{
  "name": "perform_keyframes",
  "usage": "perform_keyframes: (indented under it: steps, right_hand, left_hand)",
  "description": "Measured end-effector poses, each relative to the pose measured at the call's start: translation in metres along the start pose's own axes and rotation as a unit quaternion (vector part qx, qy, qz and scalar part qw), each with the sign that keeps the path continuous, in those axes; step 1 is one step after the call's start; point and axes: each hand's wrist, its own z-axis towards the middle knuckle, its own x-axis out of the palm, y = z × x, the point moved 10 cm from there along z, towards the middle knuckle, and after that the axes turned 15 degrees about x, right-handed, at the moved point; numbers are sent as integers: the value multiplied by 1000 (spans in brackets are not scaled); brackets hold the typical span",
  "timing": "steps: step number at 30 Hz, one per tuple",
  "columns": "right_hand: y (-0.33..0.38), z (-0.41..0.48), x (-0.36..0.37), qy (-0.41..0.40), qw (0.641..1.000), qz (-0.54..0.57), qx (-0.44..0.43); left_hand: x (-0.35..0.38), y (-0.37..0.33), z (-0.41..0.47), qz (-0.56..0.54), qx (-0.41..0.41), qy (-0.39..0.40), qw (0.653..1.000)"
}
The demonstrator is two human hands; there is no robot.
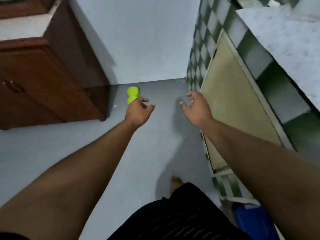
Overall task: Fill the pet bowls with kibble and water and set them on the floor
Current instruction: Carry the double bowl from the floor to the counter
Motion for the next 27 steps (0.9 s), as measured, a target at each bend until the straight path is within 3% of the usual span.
perform_keyframes:
  steps: [6,12,27]
  right_hand:
    - [85,128,58,95,994,-5,-49]
    - [155,219,128,119,991,-5,-64]
    - [213,456,387,185,981,-62,-20]
  left_hand:
    - [-44,40,103,0,-66,-80,995]
    - [-67,111,190,-24,-127,-118,984]
    - [-41,352,366,-69,-286,-95,951]
